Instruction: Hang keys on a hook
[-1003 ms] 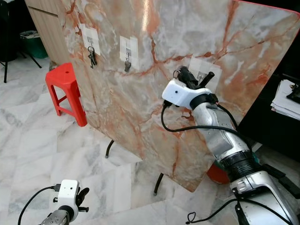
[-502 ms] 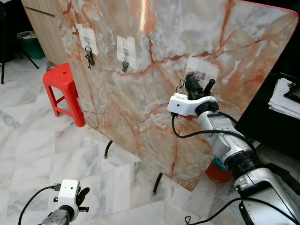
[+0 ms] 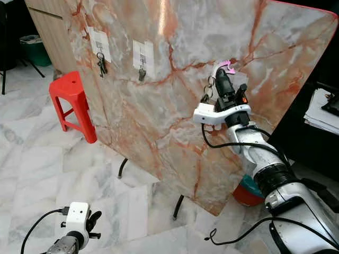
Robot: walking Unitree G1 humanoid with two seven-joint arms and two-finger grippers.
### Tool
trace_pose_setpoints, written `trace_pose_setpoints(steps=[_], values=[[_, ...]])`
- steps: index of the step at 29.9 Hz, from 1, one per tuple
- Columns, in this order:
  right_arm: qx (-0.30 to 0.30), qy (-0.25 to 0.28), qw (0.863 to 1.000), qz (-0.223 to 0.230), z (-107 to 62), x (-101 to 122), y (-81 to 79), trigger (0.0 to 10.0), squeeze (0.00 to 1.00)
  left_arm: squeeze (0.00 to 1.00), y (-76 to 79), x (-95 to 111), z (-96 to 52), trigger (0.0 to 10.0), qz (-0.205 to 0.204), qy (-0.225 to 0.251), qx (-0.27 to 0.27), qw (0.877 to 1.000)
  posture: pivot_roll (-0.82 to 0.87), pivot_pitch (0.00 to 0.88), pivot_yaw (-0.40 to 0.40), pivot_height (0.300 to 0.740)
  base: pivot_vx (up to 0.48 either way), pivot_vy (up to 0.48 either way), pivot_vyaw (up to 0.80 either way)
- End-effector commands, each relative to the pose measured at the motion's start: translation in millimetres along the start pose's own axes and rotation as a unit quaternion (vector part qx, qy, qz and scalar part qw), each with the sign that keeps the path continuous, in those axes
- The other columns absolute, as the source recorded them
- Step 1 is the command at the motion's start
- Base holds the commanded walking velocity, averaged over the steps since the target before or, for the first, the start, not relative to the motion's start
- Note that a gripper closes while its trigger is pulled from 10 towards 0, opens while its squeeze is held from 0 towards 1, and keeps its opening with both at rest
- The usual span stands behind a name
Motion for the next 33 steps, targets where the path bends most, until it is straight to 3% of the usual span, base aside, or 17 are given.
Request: trace_pose_setpoints(steps=[1, 15, 33], values=[[-0.009, 0.005, 1.0, -0.015, 3.8, -1, 3.0, 10.0, 0.0, 0.0, 2.4, 3, 0.7, 10.0, 0.008, 0.007, -0.004, 1.0, 0.07, 0.052, -0.041, 0.74, 0.0, 0.0, 0.0], [-0.006, 0.01, 0.997, -0.078, -1.8, 2, -12.2, 10.0, 0.0, 0.0, 2.4, 5, 1.3, 10.0, 0.008, 0.011, -0.004, 1.0, 0.07, 0.051, -0.042, 0.74, 0.0, 0.0, 0.0], [0.029, 0.052, 0.993, -0.105, -5.9, 22, -31.1, 10.0, 0.0, 0.0, 2.1, 8, 2.4, 10.0, 0.008, 0.016, -0.003, 1.0, 0.08, 0.048, -0.05, 0.74, 0.0, 0.0, 0.0]])
Point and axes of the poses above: a point about 5 cm out from each wrist's last joint towards the gripper, its own z axis pointing out of the wrist towards the gripper, its own x axis along the axis of the wrist's last joint, y = z × x, the point moved 4 cm from there along z, pointing out of the wrist towards the gripper, and after that the axes turned 2 degrees about z, right-handed, at the moved point
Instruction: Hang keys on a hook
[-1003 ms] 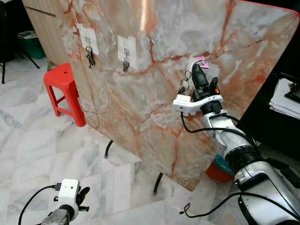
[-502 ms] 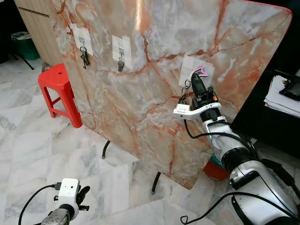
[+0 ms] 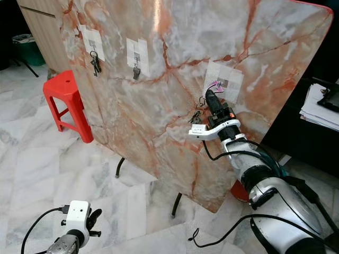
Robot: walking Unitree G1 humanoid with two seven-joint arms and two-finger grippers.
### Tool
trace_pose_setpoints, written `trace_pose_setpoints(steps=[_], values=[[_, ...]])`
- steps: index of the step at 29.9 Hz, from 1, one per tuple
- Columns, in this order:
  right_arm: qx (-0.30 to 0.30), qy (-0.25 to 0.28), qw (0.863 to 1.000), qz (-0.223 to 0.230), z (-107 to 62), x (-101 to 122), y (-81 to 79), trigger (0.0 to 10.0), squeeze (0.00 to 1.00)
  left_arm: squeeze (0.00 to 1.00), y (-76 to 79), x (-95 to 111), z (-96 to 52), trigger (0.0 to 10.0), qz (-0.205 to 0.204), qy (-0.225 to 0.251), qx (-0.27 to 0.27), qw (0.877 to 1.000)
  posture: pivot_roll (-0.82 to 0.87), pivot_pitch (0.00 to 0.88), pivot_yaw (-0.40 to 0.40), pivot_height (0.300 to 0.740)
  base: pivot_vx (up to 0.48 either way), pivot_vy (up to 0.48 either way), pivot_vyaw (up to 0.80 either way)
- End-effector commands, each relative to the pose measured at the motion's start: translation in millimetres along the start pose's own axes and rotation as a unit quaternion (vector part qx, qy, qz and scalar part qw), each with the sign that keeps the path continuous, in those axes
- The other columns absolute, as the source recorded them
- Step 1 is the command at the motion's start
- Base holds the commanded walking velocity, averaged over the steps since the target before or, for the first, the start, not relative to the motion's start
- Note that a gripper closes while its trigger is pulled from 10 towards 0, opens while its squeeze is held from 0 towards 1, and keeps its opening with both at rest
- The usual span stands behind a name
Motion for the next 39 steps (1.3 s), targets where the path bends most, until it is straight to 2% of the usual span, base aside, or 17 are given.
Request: trace_pose_setpoints(steps=[1, 6, 11, 15, 19, 23, 25, 26, 27, 31, 33, 34, 35, 39], values=[[-0.009, 0.001, 1.0, -0.002, 4.7, -1, 4.9, 10.0, 0.0, 0.0, 2.0, 3, 1.3, 10.0, 0.006, 0.005, -0.003, 1.0, 0.08, 0.048, -0.05, 0.74, 0.0, 0.0, 0.0], [-0.017, -0.021, 1.0, 0.015, 6.8, -8, 8.5, 10.0, 0.0, 0.0, 1.6, 4, 1.3, 10.0, 0.007, 0.008, -0.003, 1.0, 0.08, 0.05, -0.05, 0.74, 0.0, 0.0, 0.0], [-0.085, -0.061, 0.994, 0.021, 10.7, -28, 29.7, 10.0, 0.0, 0.0, 0.8, 4, 1.0, 10.0, 0.011, 0.008, -0.004, 1.0, 0.07, 0.052, -0.045, 0.74, 0.0, 0.0, 0.0], [-0.115, -0.066, 0.991, 0.022, 10.5, -34, 39.2, 10.0, 0.0, 0.0, 1.4, 4, 1.2, 10.0, 0.012, 0.009, -0.006, 1.0, 0.07, 0.052, -0.044, 0.74, 0.0, 0.0, 0.0], [-0.121, -0.066, 0.99, 0.031, 8.5, -34, 40.8, 10.0, 0.0, 0.0, 5.1, 6, 2.1, 10.0, 0.012, 0.01, -0.009, 1.0, 0.07, 0.05, -0.045, 0.74, 0.0, 0.0, 0.0], [-0.114, -0.089, 0.988, 0.06, 2.7, -38, 37.6, 10.0, 0.0, 0.0, 6.8, 6, 2.4, 10.0, 0.015, 0.011, -0.012, 1.0, 0.07, 0.046, -0.048, 0.74, 0.0, 0.0, 0.0], [-0.104, -0.108, 0.982, 0.113, -1.9, -40, 32.9, 10.0, 0.0, 0.0, 6.7, 6, 2.2, 10.0, 0.016, 0.011, -0.012, 1.0, 0.07, 0.044, -0.047, 0.74, 0.0, 0.0, 0.0], [-0.089, -0.137, 0.972, 0.169, -7.0, -46, 27.9, 10.0, 0.0, 0.0, 6.0, 5, 1.8, 10.0, 0.016, 0.011, -0.011, 1.0, 0.07, 0.042, -0.046, 0.74, 0.0, 0.0, 0.0], [-0.082, -0.145, 0.968, 0.185, -8.4, -47, 26.0, 10.0, 0.0, 0.0, 5.7, 5, 1.7, 10.0, 0.016, 0.011, -0.011, 1.0, 0.07, 0.042, -0.046, 0.74, 0.0, 0.0, 0.0], [-0.051, -0.159, 0.965, 0.2, -12.5, -50, 18.2, 10.0, 0.0, 0.0, 4.2, 5, 1.3, 10.0, 0.018, 0.01, -0.01, 1.0, 0.07, 0.036, -0.045, 0.74, 0.0, 0.0, 0.0], [0.002, -0.153, 0.957, 0.245, -16.2, -43, 4.5, 10.0, 0.0, 0.0, 3.0, 5, 1.5, 10.0, 0.019, 0.009, -0.009, 1.0, 0.07, 0.033, -0.047, 0.74, 0.0, 0.0, 0.0], [0.002, -0.153, 0.957, 0.245, -16.2, -43, 4.5, 10.0, 0.0, 0.0, 3.0, 5, 1.5, 10.0, 0.019, 0.009, -0.009, 1.0, 0.07, 0.033, -0.047, 0.74, 0.0, 0.0, 0.0], [0.027, -0.153, 0.948, 0.278, -17.3, -39, -1.1, 10.0, 0.0, 0.0, 2.9, 6, 1.9, 10.0, 0.018, 0.01, -0.009, 1.0, 0.07, 0.033, -0.05, 0.74, 0.0, 0.0, 0.0], [0.043, -0.146, 0.938, 0.311, -17.9, -37, 0.0, 10.0, 0.0, 0.0, 3.2, 8, 2.7, 10.0, 0.018, 0.014, -0.008, 1.0, 0.07, 0.034, -0.054, 0.74, 0.0, 0.0, 0.0]])
Point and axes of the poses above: a point about 5 cm out from each wrist's last joint towards the gripper, its own z axis pointing out of the wrist towards the gripper, its own x axis along the axis of the wrist's last joint, y = z × x, the point moved 4 cm from there along z, pointing out of the wrist towards the gripper, and after that the axes turned 2 degrees about z, right-handed, at the moved point
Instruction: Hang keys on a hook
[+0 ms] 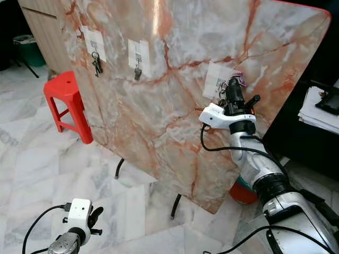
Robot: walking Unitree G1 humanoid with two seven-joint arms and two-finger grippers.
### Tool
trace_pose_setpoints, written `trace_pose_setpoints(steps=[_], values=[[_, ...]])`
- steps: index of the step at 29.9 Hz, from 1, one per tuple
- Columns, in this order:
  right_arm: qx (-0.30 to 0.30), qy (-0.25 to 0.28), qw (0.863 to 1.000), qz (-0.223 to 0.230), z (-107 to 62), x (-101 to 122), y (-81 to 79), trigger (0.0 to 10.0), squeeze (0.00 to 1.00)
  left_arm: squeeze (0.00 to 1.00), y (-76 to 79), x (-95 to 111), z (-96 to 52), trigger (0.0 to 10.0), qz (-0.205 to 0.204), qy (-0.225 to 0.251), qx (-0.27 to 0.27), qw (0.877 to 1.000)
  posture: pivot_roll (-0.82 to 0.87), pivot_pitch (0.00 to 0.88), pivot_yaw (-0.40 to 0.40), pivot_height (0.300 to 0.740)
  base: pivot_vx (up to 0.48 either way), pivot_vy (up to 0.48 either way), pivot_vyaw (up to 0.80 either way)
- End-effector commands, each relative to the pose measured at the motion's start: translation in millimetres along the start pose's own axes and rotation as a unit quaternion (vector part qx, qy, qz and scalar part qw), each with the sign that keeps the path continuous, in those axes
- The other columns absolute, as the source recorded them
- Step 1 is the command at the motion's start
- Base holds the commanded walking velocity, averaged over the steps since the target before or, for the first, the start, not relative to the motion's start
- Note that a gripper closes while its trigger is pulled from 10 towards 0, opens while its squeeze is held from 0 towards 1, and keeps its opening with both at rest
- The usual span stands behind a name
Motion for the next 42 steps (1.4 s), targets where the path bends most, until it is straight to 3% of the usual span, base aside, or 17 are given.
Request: trace_pose_setpoints(steps=[1, 6, 11, 15, 17, 19, 22, 25, 26, 29, 32, 34, 35, 36, 37, 41, 42], values=[[0.02, -0.014, 1.0, 0.014, -3.9, -7, 0.1, 10.0, 0.0, 0.0, 0.1, 3, 0.4, 10.0, 0.008, 0.007, 0.0, 1.0, 0.07, 0.035, -0.055, 0.74, 0.0, 0.0, 0.0], [0.034, -0.015, 0.999, 0.033, -4.9, -8, 10.3, 10.0, 0.0, 0.0, 0.9, 2, 0.2, 10.0, 0.008, 0.007, -0.002, 1.0, 0.06, 0.04, -0.055, 0.74, 0.0, 0.0, 0.0], [0.118, -0.013, 0.988, 0.101, -11.8, -2, 0.3, 10.0, 0.0, 0.0, 2.3, 2, 0.1, 10.0, 0.007, 0.006, -0.003, 1.0, 0.06, 0.041, -0.057, 0.74, 0.0, 0.0, 0.0], [0.263, 0.033, 0.96, 0.091, -28.7, 15, -26.1, 10.0, 0.0, 0.0, 3.6, 3, 0.8, 10.0, 0.005, 0.007, -0.005, 1.0, 0.05, 0.042, -0.058, 0.74, 0.0, 0.0, 0.0], [0.288, 0.035, 0.952, 0.097, -33.0, 17, -31.4, 10.0, 0.0, 0.0, 3.7, 3, 0.9, 10.0, 0.005, 0.007, -0.005, 1.0, 0.05, 0.042, -0.058, 0.74, 0.0, 0.0, 0.0], [0.377, 0.007, 0.915, 0.145, -49.6, 13, -48.6, 10.0, 0.0, 0.0, 5.2, 3, 1.4, 10.0, 0.003, 0.007, -0.006, 1.0, 0.05, 0.041, -0.064, 0.74, 0.0, 0.0, 0.0], [0.413, -0.009, 0.896, 0.162, -57.1, 9, -54.2, 10.0, 0.0, 0.0, 5.4, 3, 1.3, 10.0, 0.001, 0.007, -0.007, 1.0, 0.05, 0.04, -0.066, 0.74, 0.0, 0.0, 0.0], [0.48, -0.036, 0.866, 0.136, -72.2, -6, -64.7, 10.0, 0.0, 0.0, 5.8, 1, 0.4, 10.0, 0.0, 0.004, -0.009, 1.0, 0.05, 0.04, -0.066, 0.74, 0.0, 0.0, 0.0], [0.48, -0.036, 0.866, 0.136, -72.2, -6, -64.7, 10.0, 0.0, 0.0, 5.8, 1, 0.4, 10.0, 0.0, 0.004, -0.009, 1.0, 0.05, 0.04, -0.066, 0.74, 0.0, 0.0, 0.0], [0.548, -0.044, 0.828, 0.113, -92.9, -15, -75.6, 10.0, 0.0, 0.0, 7.1, 0, 0.4, 10.0, -0.001, 0.002, -0.013, 1.0, 0.05, 0.04, -0.068, 0.74, 0.0, 0.0, 0.0], [0.614, -0.041, 0.788, 0.02, -115.3, -32, -84.8, 10.0, 0.0, 0.0, 9.1, 0, 0.6, 10.0, -0.004, 0.0, -0.019, 1.0, 0.05, 0.039, -0.069, 0.74, 0.0, 0.0, 0.0], [0.659, -0.04, 0.75, -0.04, -132.9, -45, -89.9, 10.0, 0.0, 0.0, 10.5, -1, 0.7, 10.0, -0.014, -0.001, -0.019, 1.0, 0.05, 0.04, -0.07, 0.74, 0.0, 0.0, 0.0], [0.659, -0.04, 0.75, -0.04, -132.9, -45, -89.9, 10.0, 0.0, 0.0, 10.5, -1, 0.7, 10.0, -0.014, -0.001, -0.019, 1.0, 0.05, 0.04, -0.07, 0.74, 0.0, 0.0, 0.0], [0.686, -0.048, 0.721, -0.087, -145.9, -58, -94.8, 10.0, 0.0, 0.0, 10.8, 0, 0.7, 10.0, -0.008, 0.0, -0.021, 1.0, 0.05, 0.039, -0.072, 0.74, 0.0, 0.0, 0.0], [0.692, -0.056, 0.714, -0.091, -150.0, -63, -97.8, 10.0, 0.0, 0.0, 10.8, 0, 0.7, 10.0, -0.007, 0.0, -0.021, 1.0, 0.05, 0.04, -0.073, 0.74, 0.0, 0.0, 0.0], [0.716, -0.088, 0.688, -0.079, -169.5, -75, -112.4, 10.0, 0.0, 0.0, 9.9, -1, 0.3, 10.0, -0.009, 0.0, -0.02, 1.0, 0.05, 0.043, -0.075, 0.74, 0.0, 0.0, 0.0], [0.728, -0.087, 0.68, -0.005, -178.9, -62, -122.0, 10.0, 0.0, 0.0, 9.7, -1, 0.0, 10.0, -0.009, -0.001, -0.02, 1.0, 0.06, 0.042, -0.075, 0.74, 0.0, 0.0, 0.0]])
Point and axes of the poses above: a point about 5 cm out from each wrist's last joint towards the gripper, its own z axis pointing out of the wrist towards the gripper, its own x axis along the axis of the wrist's last joint, y = z × x, the point moved 4 cm from there along z, pointing out of the wrist towards the gripper, and after that the axes turned 2 degrees about z, right-handed, at the moved point
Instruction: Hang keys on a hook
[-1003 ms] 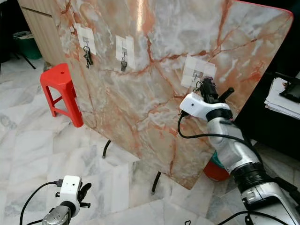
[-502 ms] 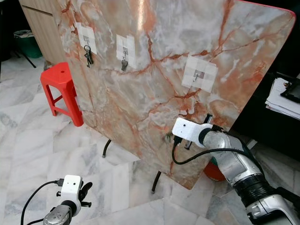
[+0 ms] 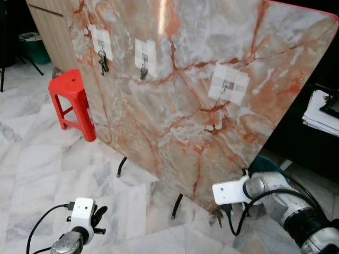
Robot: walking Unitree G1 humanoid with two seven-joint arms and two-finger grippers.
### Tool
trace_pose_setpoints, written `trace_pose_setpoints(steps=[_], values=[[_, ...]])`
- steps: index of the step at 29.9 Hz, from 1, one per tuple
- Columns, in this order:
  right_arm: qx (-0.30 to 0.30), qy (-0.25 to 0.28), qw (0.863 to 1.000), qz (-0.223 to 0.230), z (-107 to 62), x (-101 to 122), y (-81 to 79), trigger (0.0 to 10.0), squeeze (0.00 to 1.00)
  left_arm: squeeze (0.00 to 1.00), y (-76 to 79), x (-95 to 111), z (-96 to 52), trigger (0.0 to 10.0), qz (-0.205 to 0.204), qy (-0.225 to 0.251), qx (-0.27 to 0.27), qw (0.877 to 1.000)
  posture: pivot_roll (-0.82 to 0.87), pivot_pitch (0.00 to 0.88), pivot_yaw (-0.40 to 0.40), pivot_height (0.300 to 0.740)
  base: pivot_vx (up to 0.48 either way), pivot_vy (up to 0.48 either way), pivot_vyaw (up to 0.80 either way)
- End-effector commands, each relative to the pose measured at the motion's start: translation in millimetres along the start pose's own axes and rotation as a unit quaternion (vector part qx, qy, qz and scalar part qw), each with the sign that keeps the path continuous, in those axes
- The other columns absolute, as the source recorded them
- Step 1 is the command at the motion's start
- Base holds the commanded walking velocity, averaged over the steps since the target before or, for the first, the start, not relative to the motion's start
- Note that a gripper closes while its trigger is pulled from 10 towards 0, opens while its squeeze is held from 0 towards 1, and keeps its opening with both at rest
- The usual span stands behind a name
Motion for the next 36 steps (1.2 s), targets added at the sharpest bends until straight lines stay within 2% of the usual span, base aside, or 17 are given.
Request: trace_pose_setpoints(steps=[1, 2, 3, 4, 5, 7, 8, 10, 11, 13, 16, 21, 23, 25, 31, 34, 36], values=[[0.035, 0.114, 0.989, 0.092, 7.0, 34, -12.7, 10.0, 0.0, 0.0, 0.7, -4, -1.6, 10.0, -0.003, -0.005, -0.002, 1.0, 0.06, 0.043, -0.075, 0.74, 0.0, 0.0, 0.0], [0.046, 0.156, 0.979, 0.123, 5.8, 48, -13.8, 10.0, 0.0, 0.0, 0.4, -4, -1.7, 10.0, -0.003, -0.006, -0.002, 1.0, 0.06, 0.043, -0.075, 0.74, 0.0, 0.0, 0.0], [0.046, 0.156, 0.979, 0.123, 5.8, 48, -13.8, 10.0, 0.0, 0.0, 0.4, -4, -1.7, 10.0, -0.003, -0.006, -0.002, 1.0, 0.06, 0.043, -0.075, 0.74, 0.0, 0.0, 0.0], [0.054, 0.184, 0.971, 0.143, 4.5, 56, -14.5, 10.0, 0.0, 0.0, 0.2, -4, -1.8, 10.0, -0.003, -0.006, -0.002, 1.0, 0.06, 0.042, -0.075, 0.74, 0.0, 0.0, 0.0], [0.05, 0.228, 0.956, 0.177, 0.9, 70, -9.5, 10.0, 0.0, 0.0, 0.1, -4, -1.9, 10.0, -0.003, -0.006, -0.002, 1.0, 0.06, 0.044, -0.075, 0.74, 0.0, 0.0, 0.0], [0.017, 0.305, 0.911, 0.278, -9.0, 91, 14.4, 10.0, 0.0, 0.0, -0.6, -4, -2.0, 10.0, -0.003, -0.006, -0.001, 1.0, 0.06, 0.044, -0.074, 0.74, 0.0, 0.0, 0.0], [-0.005, 0.339, 0.872, 0.354, -15.6, 97, 32.7, 10.0, 0.0, 0.0, -0.9, -4, -2.0, 10.0, -0.003, -0.006, -0.001, 1.0, 0.06, 0.047, -0.072, 0.74, 0.0, 0.0, 0.0], [-0.021, 0.369, 0.821, 0.436, -23.7, 100, 53.0, 10.0, 0.0, 0.0, -1.2, -4, -1.9, 10.0, -0.003, -0.006, -0.002, 1.0, 0.05, 0.043, -0.069, 0.74, 0.0, 0.0, 0.0], [-0.025, 0.378, 0.806, 0.456, -26.8, 100, 59.0, 10.0, 0.0, 0.0, -1.3, -4, -1.8, 10.0, -0.003, -0.005, -0.002, 1.0, 0.05, 0.043, -0.069, 0.74, 0.0, 0.0, 0.0], [-0.016, 0.404, 0.787, 0.467, -34.5, 106, 64.6, 10.0, 0.0, 0.0, -0.6, -3, -1.3, 10.0, -0.002, -0.005, -0.004, 1.0, 0.05, 0.04, -0.067, 0.74, 0.0, 0.0, 0.0], [-0.017, 0.429, 0.778, 0.458, -42.1, 114, 68.2, 10.0, 0.0, 0.0, 0.4, -2, -0.6, 10.0, -0.002, -0.004, -0.005, 1.0, 0.06, 0.037, -0.068, 0.74, 0.0, 0.0, 0.0], [-0.017, 0.508, 0.717, 0.478, -72.8, 131, 87.1, 10.0, 0.0, 0.0, 0.6, -1, -0.1, 10.0, -0.002, -0.002, -0.006, 1.0, 0.06, 0.031, -0.068, 0.74, 0.0, 0.0, 0.0], [-0.018, 0.519, 0.708, 0.479, -79.3, 135, 91.2, 10.0, 0.0, 0.0, 0.7, -1, -0.2, 10.0, -0.001, -0.002, -0.007, 1.0, 0.06, 0.032, -0.068, 0.74, 0.0, 0.0, 0.0], [-0.022, 0.519, 0.71, 0.476, -81.6, 136, 93.1, 10.0, 0.0, 0.0, 0.8, -1, -0.3, 10.0, -0.002, -0.002, -0.007, 1.0, 0.06, 0.031, -0.068, 0.74, 0.0, 0.0, 0.0], [-0.054, 0.501, 0.733, 0.457, -82.6, 138, 103.0, 10.0, 0.0, 0.0, 0.4, -1, -0.6, 10.0, -0.003, -0.002, -0.004, 1.0, 0.06, 0.037, -0.072, 0.74, 0.0, 0.0, 0.0], [-0.088, 0.476, 0.764, 0.428, -80.8, 135, 108.2, 10.0, 0.0, 0.0, 0.0, -2, -1.0, 10.0, -0.003, -0.002, -0.004, 1.0, 0.06, 0.04, -0.071, 0.74, 0.0, 0.0, 0.0], [-0.096, 0.47, 0.769, 0.422, -80.9, 135, 110.3, 10.0, 0.0, 0.0, 0.0, -2, -1.1, 10.0, -0.003, -0.003, -0.004, 1.0, 0.06, 0.04, -0.071, 0.74, 0.0, 0.0, 0.0]])
Point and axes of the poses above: a point about 5 cm out from each wrist's last joint towards the gripper, its own z axis pointing out of the wrist towards the gripper, its own x axis along the axis of the wrist's last joint, y = z × x, the point moved 4 cm from there along z, pointing out of the wrist towards the gripper, and after that the axes turned 2 degrees about z, right-handed, at the moved point
